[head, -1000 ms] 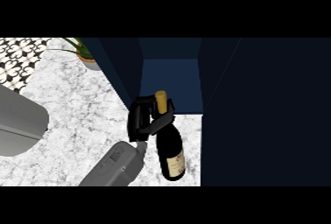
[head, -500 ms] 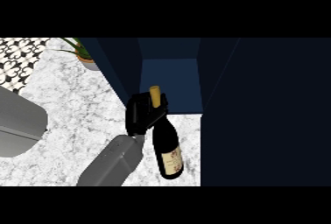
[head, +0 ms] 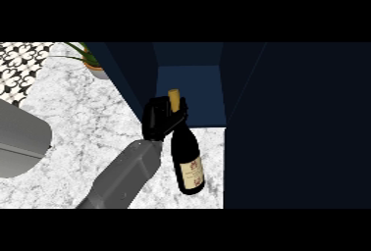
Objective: Pick up the wine, place it into the cabinet and close the cabinet
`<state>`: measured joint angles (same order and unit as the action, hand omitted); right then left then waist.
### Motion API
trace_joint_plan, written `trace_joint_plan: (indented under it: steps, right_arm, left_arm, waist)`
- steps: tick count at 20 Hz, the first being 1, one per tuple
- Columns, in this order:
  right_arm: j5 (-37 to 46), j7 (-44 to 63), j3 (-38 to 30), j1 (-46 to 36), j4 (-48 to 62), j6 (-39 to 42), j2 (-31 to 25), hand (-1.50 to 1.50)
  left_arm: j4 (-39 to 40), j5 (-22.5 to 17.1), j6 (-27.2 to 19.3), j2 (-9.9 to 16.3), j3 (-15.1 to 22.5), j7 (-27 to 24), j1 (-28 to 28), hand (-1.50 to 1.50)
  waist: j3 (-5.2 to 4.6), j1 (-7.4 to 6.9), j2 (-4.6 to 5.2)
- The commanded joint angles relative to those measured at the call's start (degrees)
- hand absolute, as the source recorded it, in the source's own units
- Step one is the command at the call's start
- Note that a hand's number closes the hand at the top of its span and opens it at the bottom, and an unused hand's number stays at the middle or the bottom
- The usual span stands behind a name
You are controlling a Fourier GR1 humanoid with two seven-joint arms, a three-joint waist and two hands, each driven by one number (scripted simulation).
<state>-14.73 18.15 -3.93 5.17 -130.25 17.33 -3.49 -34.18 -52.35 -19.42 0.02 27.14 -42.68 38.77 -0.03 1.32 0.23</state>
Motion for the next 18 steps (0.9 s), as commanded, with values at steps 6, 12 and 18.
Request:
trace_joint_plan:
  steps: [6, 12, 18]
  right_arm:
    - [-0.5, -0.8, -0.1, 2.3, -0.2, 1.5, 0.0, -1.50]
    - [0.5, -0.8, -0.6, -4.1, 4.0, -0.6, 0.2, -1.50]
    - [1.7, -0.2, 1.5, -2.7, 2.1, 0.0, 0.4, -1.50]
  left_arm:
    - [4.5, -6.9, 0.8, 0.0, 1.4, 1.8, 7.6, 1.50]
    - [8.0, -9.2, 0.0, 0.0, 1.3, 0.9, 11.4, 1.50]
    - [16.9, -8.8, 2.4, 0.0, -1.9, 1.3, 14.9, 1.50]
  waist:
    - [0.00, 0.51, 0.11]
    - [-0.01, 0.55, 0.21]
    - [-0.03, 1.31, 0.50]
